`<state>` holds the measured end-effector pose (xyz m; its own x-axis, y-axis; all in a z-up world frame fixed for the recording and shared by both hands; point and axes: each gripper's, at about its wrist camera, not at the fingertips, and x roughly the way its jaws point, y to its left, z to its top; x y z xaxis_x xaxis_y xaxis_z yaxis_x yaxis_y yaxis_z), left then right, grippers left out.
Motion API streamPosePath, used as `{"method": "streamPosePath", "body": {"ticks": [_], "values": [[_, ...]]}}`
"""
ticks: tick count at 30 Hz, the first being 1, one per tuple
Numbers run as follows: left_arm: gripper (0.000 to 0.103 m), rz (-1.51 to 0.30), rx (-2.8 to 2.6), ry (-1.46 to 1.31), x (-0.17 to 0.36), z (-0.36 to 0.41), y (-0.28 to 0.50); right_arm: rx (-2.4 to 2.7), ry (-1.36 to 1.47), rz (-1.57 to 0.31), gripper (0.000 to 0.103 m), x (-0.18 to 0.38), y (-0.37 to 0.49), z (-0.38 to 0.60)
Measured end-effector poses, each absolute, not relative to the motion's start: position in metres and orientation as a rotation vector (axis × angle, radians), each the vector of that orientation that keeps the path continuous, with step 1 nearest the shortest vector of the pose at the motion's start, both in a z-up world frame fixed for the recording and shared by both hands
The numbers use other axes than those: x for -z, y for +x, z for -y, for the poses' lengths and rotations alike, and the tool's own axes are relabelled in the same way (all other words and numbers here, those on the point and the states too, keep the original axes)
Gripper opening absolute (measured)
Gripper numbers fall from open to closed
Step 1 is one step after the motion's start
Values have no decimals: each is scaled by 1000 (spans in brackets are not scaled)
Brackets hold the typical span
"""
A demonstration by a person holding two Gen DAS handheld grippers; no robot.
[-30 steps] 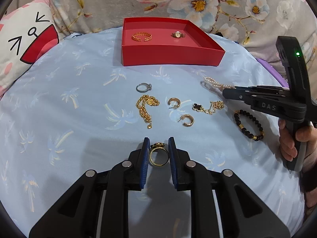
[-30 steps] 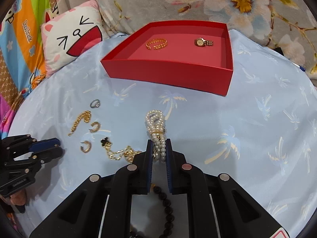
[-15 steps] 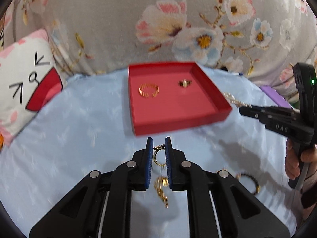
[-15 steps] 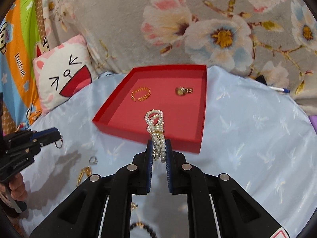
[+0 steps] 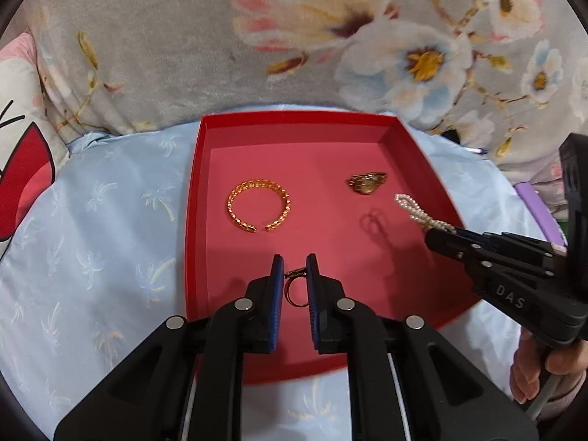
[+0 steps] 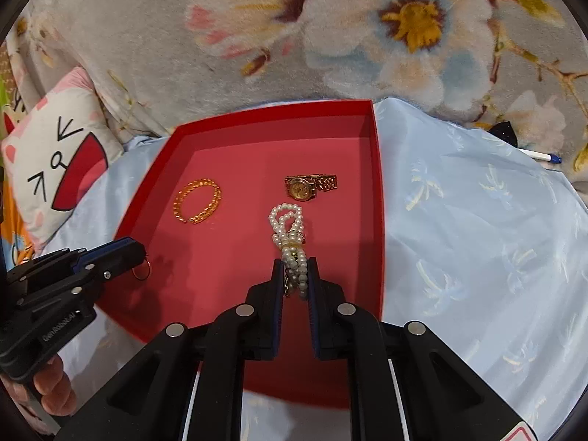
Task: Organize jewelry
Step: 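Carry the ring in the left tool into the tray while the right tool drops the pearls there, then move the right tool over the black bead bracelet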
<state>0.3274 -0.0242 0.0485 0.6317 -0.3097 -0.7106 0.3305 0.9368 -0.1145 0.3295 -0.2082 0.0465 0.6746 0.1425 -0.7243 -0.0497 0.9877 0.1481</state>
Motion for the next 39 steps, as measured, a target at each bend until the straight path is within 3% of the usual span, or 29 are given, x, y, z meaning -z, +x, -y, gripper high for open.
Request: {"method": "streamPosePath", "body": {"ticks": [10, 15, 18, 28, 39], "values": [[13, -829, 308, 47, -25, 23, 358, -63, 55, -823, 13, -32, 352, 198], [31, -811, 286, 28, -28, 16, 360, -69, 68, -792, 15, -36, 349, 203], [32, -783, 282, 32, -36, 12, 352, -78, 85, -768, 16, -43, 338, 208], [41, -676, 290, 68, -61, -2, 271, -122, 104, -698, 28, -58, 243, 214], [51, -687, 278, 58, -33, -25, 175, -108, 73, -707, 37, -30, 114, 213]]}}
